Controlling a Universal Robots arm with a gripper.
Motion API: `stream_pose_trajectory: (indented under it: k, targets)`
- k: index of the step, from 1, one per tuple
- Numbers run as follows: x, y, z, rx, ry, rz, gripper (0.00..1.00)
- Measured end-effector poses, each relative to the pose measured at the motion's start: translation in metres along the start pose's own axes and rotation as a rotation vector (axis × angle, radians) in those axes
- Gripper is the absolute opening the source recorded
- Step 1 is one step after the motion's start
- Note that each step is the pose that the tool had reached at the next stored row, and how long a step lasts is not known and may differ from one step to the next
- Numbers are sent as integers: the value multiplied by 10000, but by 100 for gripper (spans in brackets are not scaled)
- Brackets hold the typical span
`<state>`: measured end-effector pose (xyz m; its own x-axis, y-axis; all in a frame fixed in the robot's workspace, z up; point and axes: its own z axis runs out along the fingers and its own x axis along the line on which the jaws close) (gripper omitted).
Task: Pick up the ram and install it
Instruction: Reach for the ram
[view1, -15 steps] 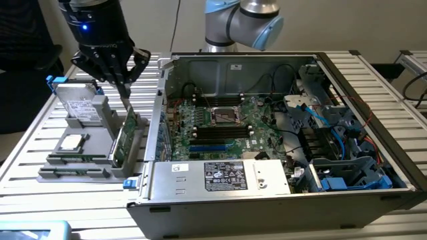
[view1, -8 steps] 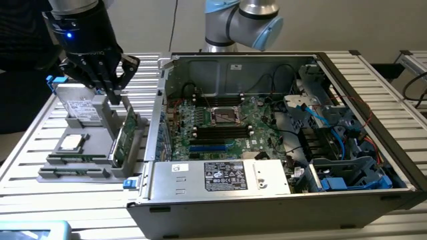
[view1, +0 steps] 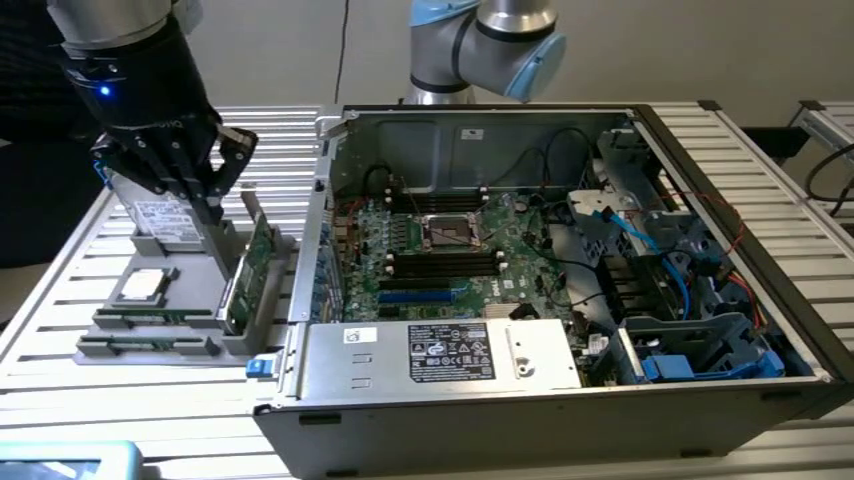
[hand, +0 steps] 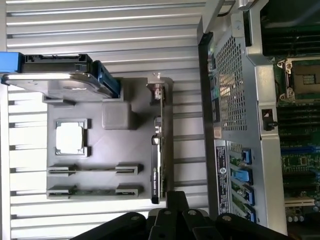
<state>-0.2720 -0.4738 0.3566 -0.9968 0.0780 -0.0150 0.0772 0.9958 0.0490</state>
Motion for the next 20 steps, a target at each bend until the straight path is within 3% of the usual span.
stream_pose_trajectory:
  k: [5, 20]
  targets:
    - [150, -63, 37, -1, 0, 0, 11]
    - [822, -155, 112, 0, 0, -1, 11]
